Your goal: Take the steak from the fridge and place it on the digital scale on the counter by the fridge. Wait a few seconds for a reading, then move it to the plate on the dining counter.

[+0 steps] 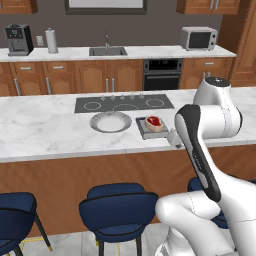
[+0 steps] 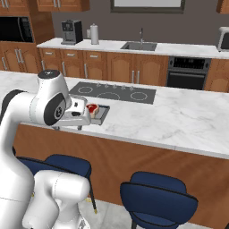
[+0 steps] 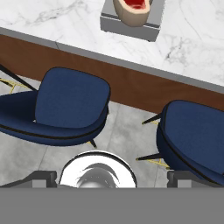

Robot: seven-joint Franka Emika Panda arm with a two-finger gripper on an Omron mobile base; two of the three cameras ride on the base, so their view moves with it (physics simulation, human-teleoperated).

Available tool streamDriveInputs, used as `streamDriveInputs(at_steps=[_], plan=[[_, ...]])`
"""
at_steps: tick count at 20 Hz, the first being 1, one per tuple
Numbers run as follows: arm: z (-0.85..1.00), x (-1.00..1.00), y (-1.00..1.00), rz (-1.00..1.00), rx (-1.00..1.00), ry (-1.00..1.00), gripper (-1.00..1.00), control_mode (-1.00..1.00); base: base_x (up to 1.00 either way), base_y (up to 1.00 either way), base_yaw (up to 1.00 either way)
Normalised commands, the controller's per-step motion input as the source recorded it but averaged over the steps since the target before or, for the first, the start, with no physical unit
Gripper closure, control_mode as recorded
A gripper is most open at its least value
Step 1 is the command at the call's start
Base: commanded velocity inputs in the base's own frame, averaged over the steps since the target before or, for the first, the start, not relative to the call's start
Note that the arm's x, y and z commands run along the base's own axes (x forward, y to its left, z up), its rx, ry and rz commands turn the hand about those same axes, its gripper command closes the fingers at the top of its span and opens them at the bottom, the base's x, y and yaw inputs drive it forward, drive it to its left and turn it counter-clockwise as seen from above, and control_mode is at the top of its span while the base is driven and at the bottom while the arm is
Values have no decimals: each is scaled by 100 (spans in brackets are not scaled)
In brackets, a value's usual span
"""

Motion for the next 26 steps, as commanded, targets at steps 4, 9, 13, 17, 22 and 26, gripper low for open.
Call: streamDriveInputs(at_steps=[4,9,13,17,22,26], plan=[[0,0,0,0,0,0,-100,-100,0,0,0],[0,0,0,0,0,0,-100,-100,0,0,0],[0,0,0,0,0,0,-100,-100,0,0,0],[0,0,0,0,0,0,-100,-100,0,0,0],[0,0,0,0,0,0,-100,-100,0,0,0],[0,0,0,0,0,0,-100,-100,0,0,0]])
